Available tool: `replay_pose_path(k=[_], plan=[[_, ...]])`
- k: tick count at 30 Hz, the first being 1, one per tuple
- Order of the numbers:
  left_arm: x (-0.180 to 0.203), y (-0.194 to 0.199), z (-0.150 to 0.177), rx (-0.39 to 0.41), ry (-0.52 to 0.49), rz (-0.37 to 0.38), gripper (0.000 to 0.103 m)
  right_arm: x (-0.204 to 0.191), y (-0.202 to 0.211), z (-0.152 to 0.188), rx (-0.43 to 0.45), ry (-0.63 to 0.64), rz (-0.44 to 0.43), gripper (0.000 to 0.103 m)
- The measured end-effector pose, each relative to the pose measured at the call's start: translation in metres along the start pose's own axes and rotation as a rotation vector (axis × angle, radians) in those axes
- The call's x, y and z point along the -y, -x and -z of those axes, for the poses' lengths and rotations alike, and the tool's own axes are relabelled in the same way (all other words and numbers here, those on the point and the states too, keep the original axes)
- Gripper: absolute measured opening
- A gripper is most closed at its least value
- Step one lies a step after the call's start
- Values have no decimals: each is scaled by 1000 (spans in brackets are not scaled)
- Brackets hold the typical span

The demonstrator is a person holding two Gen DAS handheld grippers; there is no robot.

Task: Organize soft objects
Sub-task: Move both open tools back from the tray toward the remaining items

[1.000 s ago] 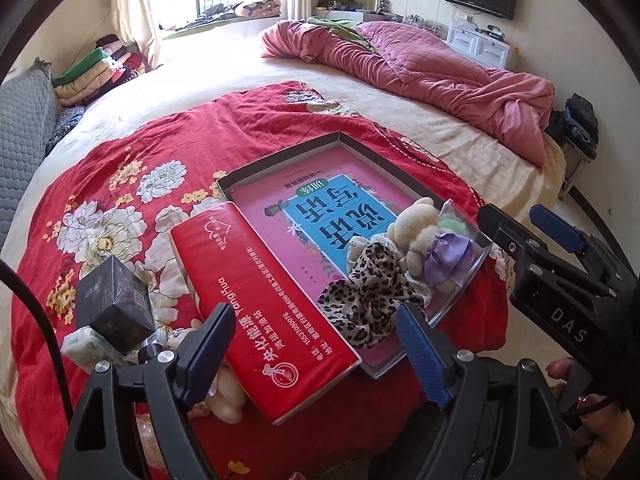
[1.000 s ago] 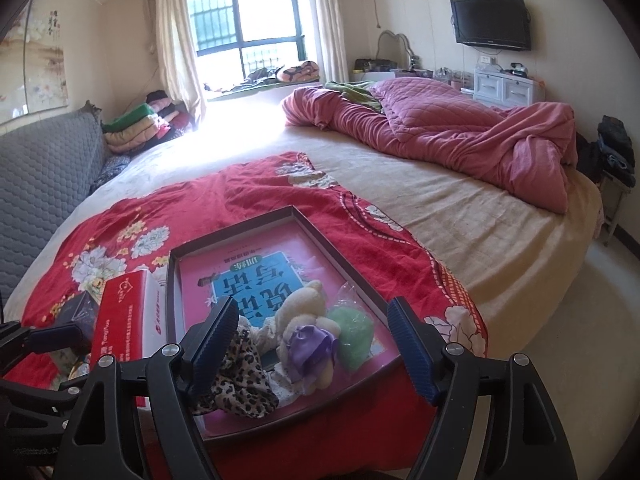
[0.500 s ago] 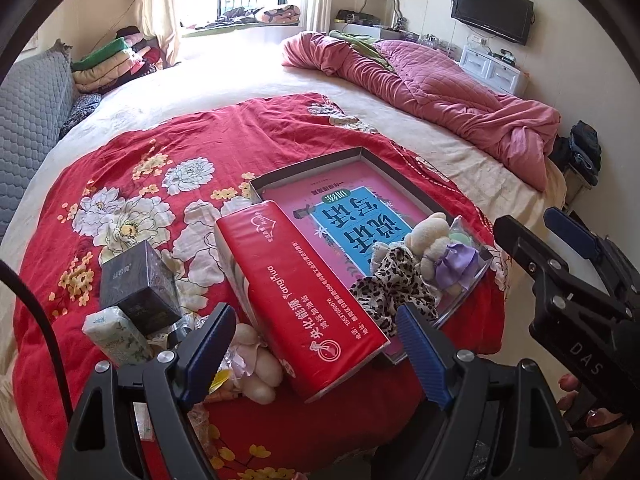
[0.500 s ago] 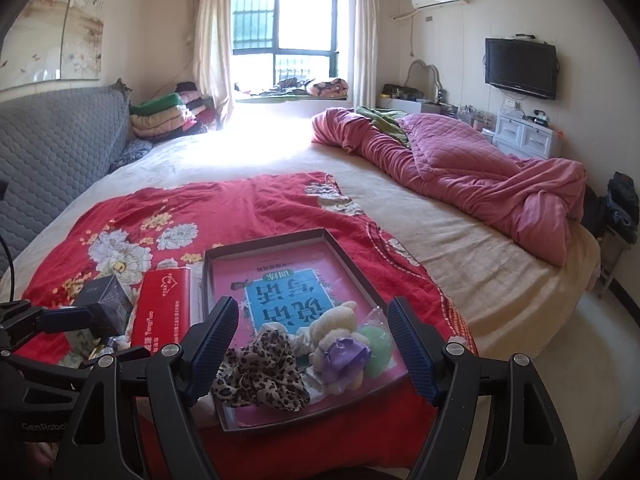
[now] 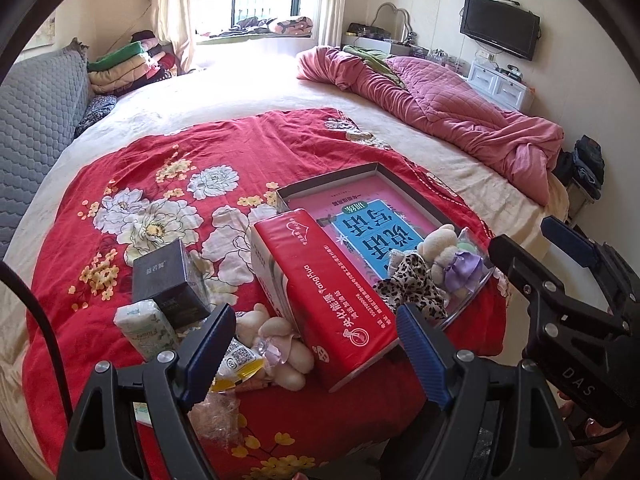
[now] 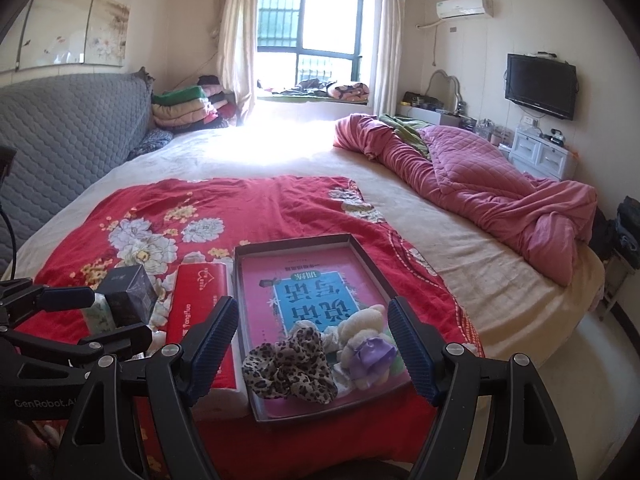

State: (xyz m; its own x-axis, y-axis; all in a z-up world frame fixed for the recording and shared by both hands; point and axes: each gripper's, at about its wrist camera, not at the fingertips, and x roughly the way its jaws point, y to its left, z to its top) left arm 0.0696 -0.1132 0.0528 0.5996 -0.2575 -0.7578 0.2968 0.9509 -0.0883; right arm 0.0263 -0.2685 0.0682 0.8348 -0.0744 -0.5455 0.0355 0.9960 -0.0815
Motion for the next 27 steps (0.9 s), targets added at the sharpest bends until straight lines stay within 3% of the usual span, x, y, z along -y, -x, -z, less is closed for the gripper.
replay_pose_path(k=[27], plan=[[-47,36,22,19,64,-61,82,-51,22,-5,11,83,-109,78]])
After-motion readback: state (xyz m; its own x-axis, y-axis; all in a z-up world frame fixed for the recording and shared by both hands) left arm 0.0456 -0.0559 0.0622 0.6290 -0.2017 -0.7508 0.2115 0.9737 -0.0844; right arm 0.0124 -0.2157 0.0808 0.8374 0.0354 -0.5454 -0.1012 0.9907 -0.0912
